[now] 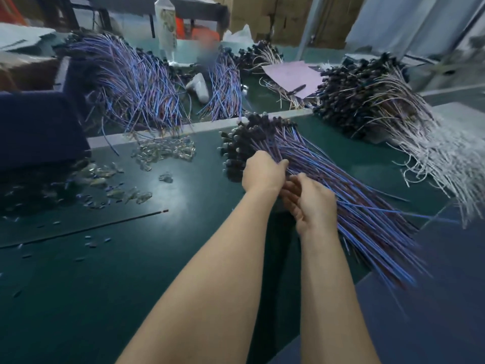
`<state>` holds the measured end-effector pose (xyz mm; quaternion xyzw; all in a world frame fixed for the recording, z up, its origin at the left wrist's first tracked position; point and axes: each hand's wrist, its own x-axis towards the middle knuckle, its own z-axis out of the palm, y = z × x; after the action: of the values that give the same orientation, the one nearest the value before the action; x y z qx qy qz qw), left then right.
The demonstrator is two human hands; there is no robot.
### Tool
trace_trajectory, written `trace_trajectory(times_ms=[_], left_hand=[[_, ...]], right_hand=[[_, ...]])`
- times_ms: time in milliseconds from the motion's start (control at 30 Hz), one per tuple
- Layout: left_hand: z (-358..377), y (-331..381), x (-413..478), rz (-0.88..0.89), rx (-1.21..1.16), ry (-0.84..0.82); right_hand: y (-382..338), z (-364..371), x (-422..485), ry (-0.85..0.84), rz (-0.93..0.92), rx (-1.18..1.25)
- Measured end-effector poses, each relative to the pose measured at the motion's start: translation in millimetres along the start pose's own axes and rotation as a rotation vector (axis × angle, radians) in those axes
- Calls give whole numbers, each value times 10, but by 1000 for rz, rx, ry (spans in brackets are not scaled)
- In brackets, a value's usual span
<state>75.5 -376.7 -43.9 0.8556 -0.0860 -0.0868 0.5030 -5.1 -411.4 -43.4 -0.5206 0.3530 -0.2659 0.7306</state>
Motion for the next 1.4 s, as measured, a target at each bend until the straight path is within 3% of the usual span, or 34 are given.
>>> trace_trajectory(times_ms=[133,267,467,567,800,967,1167,1400], left_hand=[[-134,-1,-47,43,-35,-31],[-545,-37,-236,144,-162,64],[-1755,-466,-523,110,-477,495],[-2364,-782,-785,83,-503,739],[-3299,-1465,-1211,-109,-618,1043],[-3527,-1622,-1282,-189,-648,1059],[-3626,-1559,-1310,-136,-643,1113],[-3694,-1479,-1305,-59,-669,1098]], right_hand=[[-10,88,-94,-51,-24,28],[-58,364,-325,-142,-102,49],[166,1306,-1057,-532,-163,-76],[409,1757,-1573,-749,-265,-258],[960,2450,-2411,-917,-626,-824],[1275,2718,-2656,-844,-767,-1283],[1361,2913,-2786,-831,-732,-1325],[1245,2989,-2762,-965,-549,-1355]])
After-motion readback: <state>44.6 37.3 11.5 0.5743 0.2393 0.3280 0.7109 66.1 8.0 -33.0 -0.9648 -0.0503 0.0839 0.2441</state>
